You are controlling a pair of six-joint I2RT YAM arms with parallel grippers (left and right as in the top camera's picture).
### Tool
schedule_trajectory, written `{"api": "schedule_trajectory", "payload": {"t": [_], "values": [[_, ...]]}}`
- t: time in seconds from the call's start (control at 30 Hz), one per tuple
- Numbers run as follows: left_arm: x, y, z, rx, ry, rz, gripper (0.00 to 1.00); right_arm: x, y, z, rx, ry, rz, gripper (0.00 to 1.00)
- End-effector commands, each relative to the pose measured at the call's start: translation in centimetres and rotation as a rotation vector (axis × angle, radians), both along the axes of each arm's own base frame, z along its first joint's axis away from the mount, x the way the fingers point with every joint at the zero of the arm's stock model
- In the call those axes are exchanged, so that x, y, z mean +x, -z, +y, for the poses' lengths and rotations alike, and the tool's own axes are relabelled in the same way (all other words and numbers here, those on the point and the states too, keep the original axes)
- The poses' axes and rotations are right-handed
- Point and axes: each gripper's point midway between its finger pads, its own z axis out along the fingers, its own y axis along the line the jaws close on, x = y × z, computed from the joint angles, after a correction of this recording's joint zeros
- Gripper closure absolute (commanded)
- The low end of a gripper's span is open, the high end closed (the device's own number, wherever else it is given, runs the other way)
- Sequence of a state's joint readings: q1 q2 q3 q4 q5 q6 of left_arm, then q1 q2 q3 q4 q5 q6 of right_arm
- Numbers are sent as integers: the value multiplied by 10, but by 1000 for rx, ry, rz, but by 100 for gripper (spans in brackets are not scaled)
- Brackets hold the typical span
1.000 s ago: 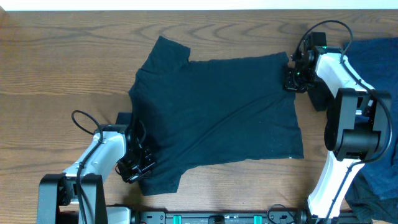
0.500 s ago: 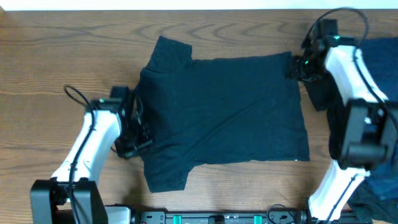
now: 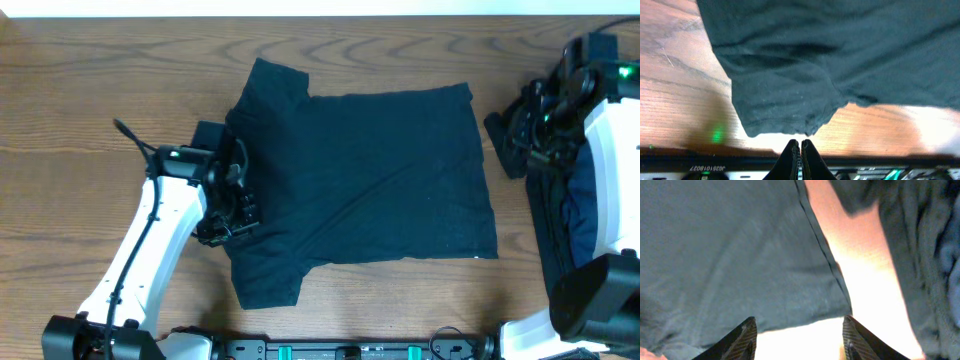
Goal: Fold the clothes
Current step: 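Grasp the lower right hem corner with the right gripper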
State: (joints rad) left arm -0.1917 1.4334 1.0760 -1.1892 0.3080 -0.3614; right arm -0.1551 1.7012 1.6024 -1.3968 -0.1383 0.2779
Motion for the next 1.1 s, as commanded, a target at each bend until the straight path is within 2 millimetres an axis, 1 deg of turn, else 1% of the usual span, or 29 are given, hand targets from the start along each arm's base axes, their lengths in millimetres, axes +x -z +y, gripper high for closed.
{"api": "schedule_trajectory", "payload": {"t": [0.0, 0.1, 0.23, 0.33, 0.43, 0.53, 0.63, 0.7, 0.73, 0.77, 0.8, 0.83, 0.9, 0.97, 1.0, 1.07], "values": [[-6, -4, -6, 6, 50, -4, 94, -29, 8, 3, 2, 34, 26, 47], [-9, -2, -7, 26, 76, -2, 94, -53, 27, 7, 7, 65, 42, 46], [-11, 1, -5, 49, 83, 3, 94, -85, 64, 12, 12, 84, 83, 46], [-13, 2, -4, 50, 84, 9, 93, -106, 93, 13, 12, 91, 137, 46], [-12, 3, -4, 50, 84, 8, 93, -116, 117, 11, 15, 116, 154, 45], [-11, 4, -4, 49, 84, 3, 93, -120, 137, 7, 15, 169, 141, 45], [-11, 6, -3, 55, 81, 1, 92, -117, 151, 2, 16, 207, 104, 44], [-11, 6, -2, 65, 82, 1, 92, -114, 156, 1, 15, 211, 83, 43], [-11, 6, -1, 68, 81, 0, 85, -114, 157, 1, 14, 211, 76, 42], [-10, 7, -1, 68, 78, 0, 83, -113, 158, 1, 13, 211, 72, 40], [-10, 7, -2, 68, 78, -2, 75, -113, 159, 1, 13, 211, 70, 37], [-9, 7, -2, 67, 78, -4, 72, -113, 159, 0, 12, 210, 69, 34], [-8, 7, -2, 67, 74, -8, 67, -115, 161, 0, 5, 211, 73, 29], [-7, 7, -2, 66, 66, -11, 59, -118, 163, -1, -3, 212, 82, 23], [-7, 7, -2, 66, 63, -13, 56, -120, 164, -1, -4, 212, 87, 23], [-6, 7, -3, 65, 63, -15, 55, -123, 167, 0, -2, 211, 94, 23]]}}
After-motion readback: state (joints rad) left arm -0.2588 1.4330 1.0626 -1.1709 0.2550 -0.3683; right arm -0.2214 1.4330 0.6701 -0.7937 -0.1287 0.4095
